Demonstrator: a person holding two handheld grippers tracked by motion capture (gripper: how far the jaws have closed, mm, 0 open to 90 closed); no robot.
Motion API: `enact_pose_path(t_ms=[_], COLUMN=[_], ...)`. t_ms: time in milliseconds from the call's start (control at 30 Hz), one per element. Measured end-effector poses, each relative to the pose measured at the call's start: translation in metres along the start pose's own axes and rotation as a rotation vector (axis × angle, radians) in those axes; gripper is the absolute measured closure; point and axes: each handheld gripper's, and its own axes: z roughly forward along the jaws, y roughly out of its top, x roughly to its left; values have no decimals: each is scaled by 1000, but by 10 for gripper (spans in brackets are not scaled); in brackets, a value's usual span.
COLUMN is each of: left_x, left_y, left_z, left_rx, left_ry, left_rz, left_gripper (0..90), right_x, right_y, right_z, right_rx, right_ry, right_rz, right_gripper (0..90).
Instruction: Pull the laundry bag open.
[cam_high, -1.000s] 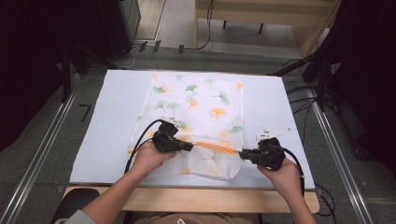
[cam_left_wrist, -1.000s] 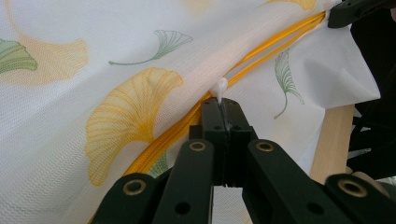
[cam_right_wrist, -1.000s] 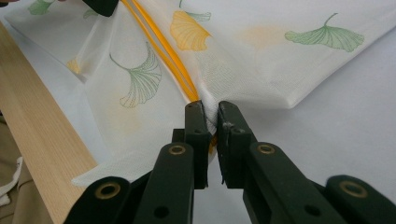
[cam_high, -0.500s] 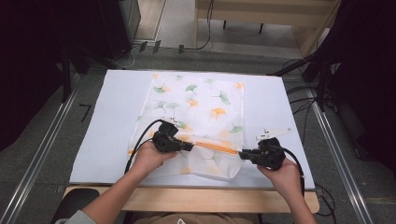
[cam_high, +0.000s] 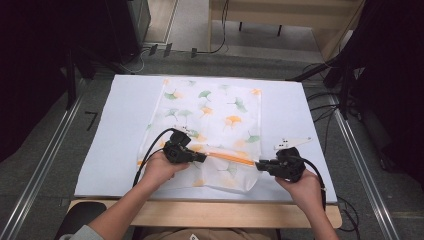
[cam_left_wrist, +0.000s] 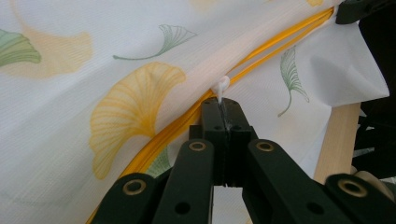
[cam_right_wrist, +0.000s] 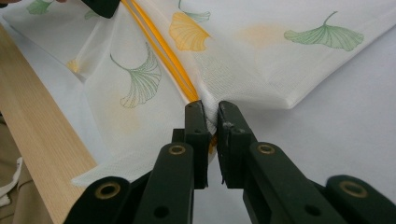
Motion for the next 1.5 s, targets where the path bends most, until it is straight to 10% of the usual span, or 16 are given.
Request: enact_pose_path(t_ms=[433, 1500], left_x=[8, 7], left_y=[-23, -21], left_z=[-26, -23], left_rx=[10, -3], left_ry=[29, 26], left_rz=[-22, -20], left_gripper=[900, 900], right_x=[0, -3], right_y=[0, -1], right_z=[1, 2], right_rx=[4, 14], right_ry=[-1, -11], right_rz=[6, 13], right_gripper=[850, 850])
